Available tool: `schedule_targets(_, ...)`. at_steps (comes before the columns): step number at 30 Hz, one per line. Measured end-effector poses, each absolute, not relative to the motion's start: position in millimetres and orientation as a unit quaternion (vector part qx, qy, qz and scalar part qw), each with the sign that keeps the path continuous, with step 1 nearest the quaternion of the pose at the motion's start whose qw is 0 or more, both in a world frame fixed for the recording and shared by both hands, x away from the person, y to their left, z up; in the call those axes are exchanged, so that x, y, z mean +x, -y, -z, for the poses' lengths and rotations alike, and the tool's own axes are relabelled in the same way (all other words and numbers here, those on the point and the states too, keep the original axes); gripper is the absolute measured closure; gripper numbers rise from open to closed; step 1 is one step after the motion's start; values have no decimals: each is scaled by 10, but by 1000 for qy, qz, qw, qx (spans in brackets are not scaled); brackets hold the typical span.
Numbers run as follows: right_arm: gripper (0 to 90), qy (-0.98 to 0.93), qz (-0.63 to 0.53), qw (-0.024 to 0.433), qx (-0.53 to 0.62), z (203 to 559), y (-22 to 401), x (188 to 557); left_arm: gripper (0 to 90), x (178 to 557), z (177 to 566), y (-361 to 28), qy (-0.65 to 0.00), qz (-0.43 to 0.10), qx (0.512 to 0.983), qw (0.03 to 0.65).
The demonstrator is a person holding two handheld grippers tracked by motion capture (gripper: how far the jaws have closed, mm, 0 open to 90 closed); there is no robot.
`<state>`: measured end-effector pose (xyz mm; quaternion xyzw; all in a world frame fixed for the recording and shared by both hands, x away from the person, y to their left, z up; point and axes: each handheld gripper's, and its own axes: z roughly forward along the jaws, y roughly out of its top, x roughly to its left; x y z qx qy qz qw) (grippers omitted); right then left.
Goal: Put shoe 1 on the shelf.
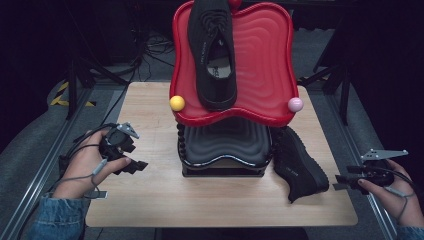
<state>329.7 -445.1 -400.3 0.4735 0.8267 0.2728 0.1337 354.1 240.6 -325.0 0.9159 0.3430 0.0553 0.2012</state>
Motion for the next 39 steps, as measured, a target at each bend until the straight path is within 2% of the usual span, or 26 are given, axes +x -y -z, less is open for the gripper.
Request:
schedule_targets(5,373,-829,-269,126,473,3966,4449,3295,273,3556,3518,-2371,-352,-51,912,206)
schedule_targets(19,372,-832,-272,128,465,3905,4428,3326,272,3573,3940,-2314,-362,-35,894,263)
schedule_targets(32,385,-841,-273,132,448,3793,4305,3347,271,3592,4141,-2324,-377,-25,892,250)
schedule_targets(38,490,-845,-273,121,443,3731,4225,3357,271,3587,4164,-2330,-372,-29,894,249)
schedule_targets(39,552,-847,-270,119,442,3700,4178,3362,271,3578,4175,-2341,-373,-28,893,251)
